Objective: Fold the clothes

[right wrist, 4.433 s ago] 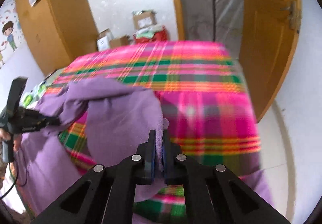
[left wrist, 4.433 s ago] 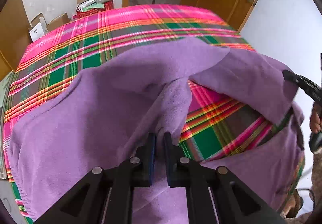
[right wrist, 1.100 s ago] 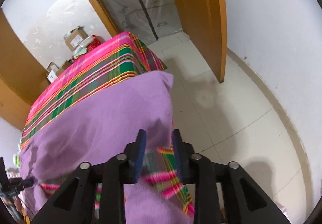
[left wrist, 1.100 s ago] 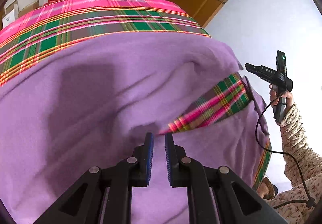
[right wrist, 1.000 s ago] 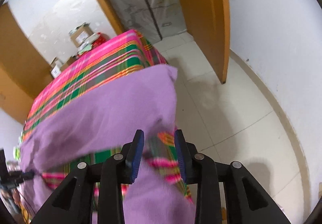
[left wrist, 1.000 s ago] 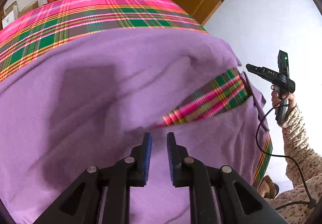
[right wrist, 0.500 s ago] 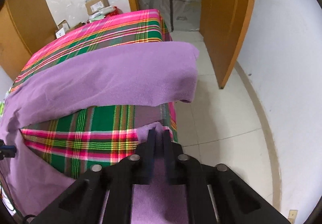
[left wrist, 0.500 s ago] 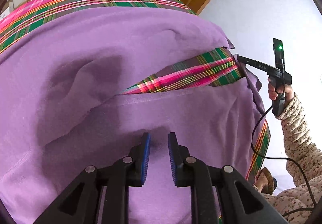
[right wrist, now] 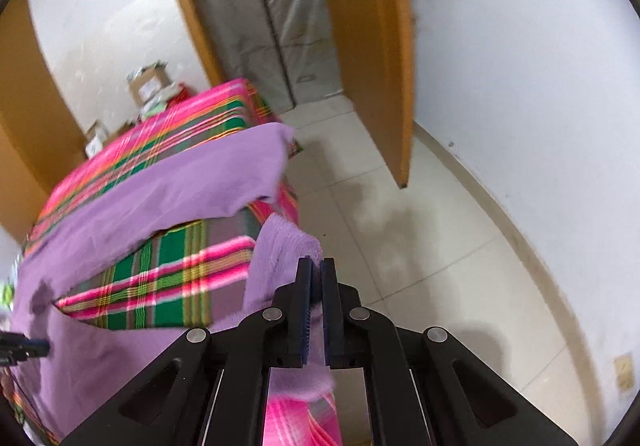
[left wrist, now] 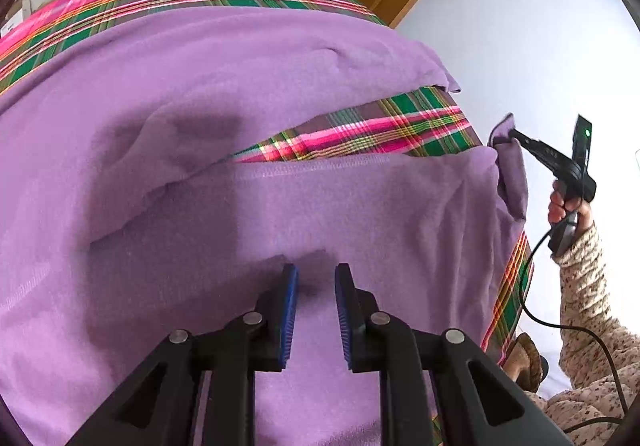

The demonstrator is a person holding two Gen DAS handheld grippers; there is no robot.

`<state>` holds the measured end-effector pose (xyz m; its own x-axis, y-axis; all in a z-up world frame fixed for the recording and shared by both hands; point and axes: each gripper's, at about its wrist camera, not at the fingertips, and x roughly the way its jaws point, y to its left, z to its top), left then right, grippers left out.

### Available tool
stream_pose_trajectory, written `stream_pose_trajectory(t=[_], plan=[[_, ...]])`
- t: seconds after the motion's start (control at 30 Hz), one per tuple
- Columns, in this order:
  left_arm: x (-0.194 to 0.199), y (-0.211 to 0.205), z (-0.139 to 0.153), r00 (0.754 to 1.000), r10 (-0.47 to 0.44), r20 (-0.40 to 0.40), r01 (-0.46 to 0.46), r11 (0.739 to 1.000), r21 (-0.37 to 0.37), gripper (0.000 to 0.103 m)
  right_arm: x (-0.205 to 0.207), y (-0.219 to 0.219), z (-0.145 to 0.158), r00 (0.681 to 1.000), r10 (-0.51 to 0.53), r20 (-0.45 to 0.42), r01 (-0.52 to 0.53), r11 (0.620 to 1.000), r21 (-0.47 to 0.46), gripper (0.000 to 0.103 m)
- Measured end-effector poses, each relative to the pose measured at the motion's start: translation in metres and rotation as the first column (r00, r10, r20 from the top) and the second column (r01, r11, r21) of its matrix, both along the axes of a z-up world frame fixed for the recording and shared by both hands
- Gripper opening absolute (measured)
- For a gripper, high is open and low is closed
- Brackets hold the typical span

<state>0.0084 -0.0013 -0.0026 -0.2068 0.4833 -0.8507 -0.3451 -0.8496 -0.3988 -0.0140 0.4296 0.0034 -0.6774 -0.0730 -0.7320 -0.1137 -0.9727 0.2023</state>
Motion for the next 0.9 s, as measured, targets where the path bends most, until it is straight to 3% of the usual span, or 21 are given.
stream_pose_trajectory(t=[0.43, 0.9], plan=[[0.014, 0.007, -0.001, 1.0, -0.006, 0.011, 0.006, 1.0, 0.002, 0.019, 0.075, 0.071, -0.017, 0.981, -0.193, -0.019, 0.19, 0.975, -0.115, 0.005], [0.021, 0.01, 0.005, 1.0, -0.02, 0.006, 0.02, 1.0, 0.002, 0.019, 0.083, 0.086, -0.074, 0.962, -0.228, 0.148, 0.252, 0.953, -0.17, 0.005]])
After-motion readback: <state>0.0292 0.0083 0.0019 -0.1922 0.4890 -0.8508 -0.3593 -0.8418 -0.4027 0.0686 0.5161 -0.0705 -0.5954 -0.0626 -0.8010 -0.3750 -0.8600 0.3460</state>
